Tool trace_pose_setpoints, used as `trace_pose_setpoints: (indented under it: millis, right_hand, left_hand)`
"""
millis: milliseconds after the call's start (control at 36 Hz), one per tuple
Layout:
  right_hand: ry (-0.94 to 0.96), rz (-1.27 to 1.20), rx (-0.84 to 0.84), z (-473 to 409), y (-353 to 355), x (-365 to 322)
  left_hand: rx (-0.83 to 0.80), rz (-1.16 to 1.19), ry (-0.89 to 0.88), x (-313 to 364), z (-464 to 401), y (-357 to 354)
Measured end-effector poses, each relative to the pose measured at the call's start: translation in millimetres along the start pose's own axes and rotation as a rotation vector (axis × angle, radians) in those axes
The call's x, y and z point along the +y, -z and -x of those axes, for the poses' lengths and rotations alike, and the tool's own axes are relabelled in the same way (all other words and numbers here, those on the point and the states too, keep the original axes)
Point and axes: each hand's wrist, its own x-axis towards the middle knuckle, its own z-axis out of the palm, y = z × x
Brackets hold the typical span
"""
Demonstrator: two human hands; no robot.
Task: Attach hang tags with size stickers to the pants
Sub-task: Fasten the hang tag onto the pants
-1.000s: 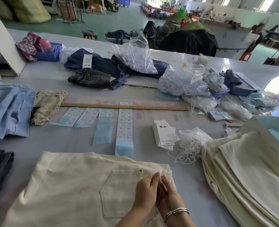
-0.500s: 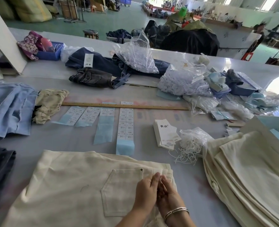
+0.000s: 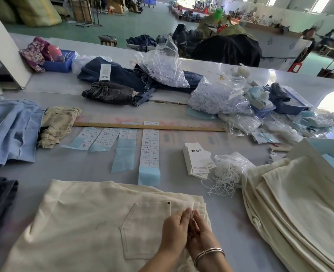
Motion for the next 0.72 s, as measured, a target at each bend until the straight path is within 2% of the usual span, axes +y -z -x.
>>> trace_pose_setpoints:
  millis: [722]
  right_hand:
    - [0.001, -0.03, 0.049, -1.1, -1.6, 1.0]
  left_hand:
    - [0.015, 0.001, 0.001, -4.4, -2.6, -3.2]
